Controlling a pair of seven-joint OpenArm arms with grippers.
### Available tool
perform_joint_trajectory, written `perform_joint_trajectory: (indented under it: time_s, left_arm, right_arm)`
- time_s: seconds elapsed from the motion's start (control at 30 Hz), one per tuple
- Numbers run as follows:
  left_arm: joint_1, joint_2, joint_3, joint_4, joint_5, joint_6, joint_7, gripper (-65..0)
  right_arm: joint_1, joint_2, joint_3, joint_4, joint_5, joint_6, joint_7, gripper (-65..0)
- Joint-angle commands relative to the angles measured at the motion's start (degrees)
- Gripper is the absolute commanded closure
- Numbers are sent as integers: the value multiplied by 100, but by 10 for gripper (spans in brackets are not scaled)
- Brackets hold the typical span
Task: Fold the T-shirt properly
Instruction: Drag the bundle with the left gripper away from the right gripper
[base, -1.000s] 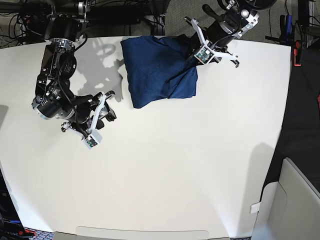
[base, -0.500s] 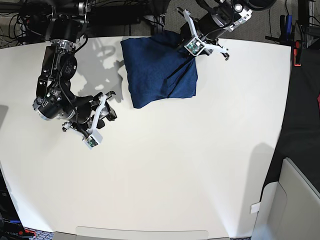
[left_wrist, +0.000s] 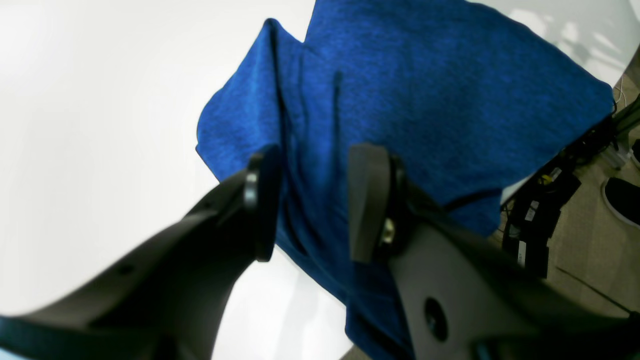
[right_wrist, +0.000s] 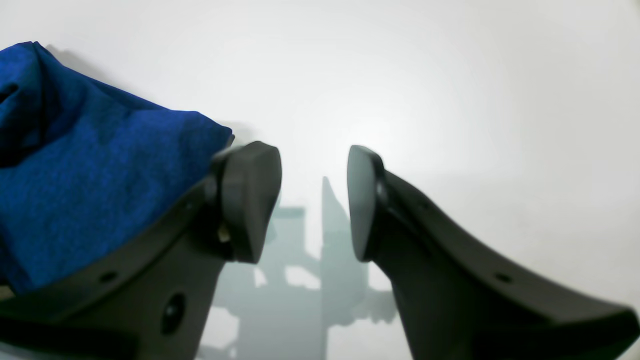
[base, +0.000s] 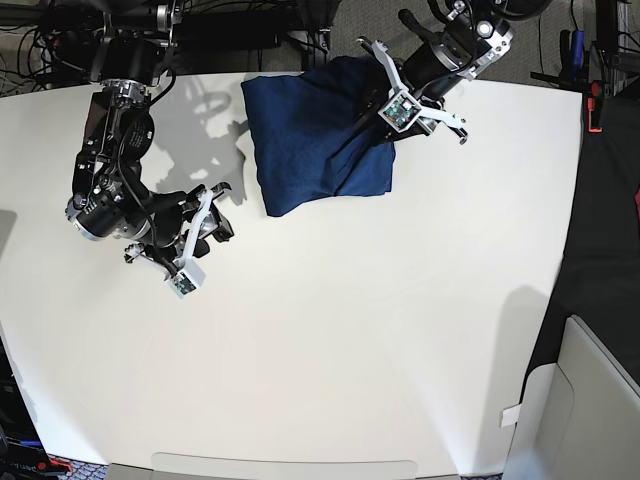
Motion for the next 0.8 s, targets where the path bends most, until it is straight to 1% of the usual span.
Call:
perform_joint_trajectory:
  time_s: [0.0, 0.13, 0.2, 0.37, 0.47, 0.53, 0.6, 0.7, 0.77]
  left_arm:
    - [11, -20, 4, 93, -37, 30, -21, -223]
    - [-32, -20, 4, 102, -37, 30, -3, -222]
    - [-41, -20, 74, 111, -63, 30, -196, -221]
    - [-129, -20, 532, 111, -45, 30, -873, -216]
    - [-305, -20, 971, 102, -37, 22, -935, -207]
    - [-454, -20, 1244, 76, -37, 22, -821, -207]
    - [-683, -20, 1411, -12, -37, 22, -487, -207]
    - [-1035, -11, 1463, -197, -37, 22, 32, -207]
    - [-1202, -2, 1437, -355, -37, 22, 208, -207]
  right_arm:
    - [142, 22, 12, 92, 75, 12, 101, -265]
    - [195, 13, 3, 48, 75, 12, 101, -265]
    - [221, 13, 3, 4, 75, 12, 101, -265]
    - [221, 13, 3, -14, 75, 12, 101, -265]
    - [221, 13, 3, -14, 75, 12, 101, -265]
    - [212, 13, 12, -14, 75, 12, 101, -265]
    - [212, 13, 21, -14, 75, 12, 101, -265]
    - [203, 13, 21, -5, 75, 12, 101, -265]
    - [186, 13, 21, 4, 75, 12, 101, -265]
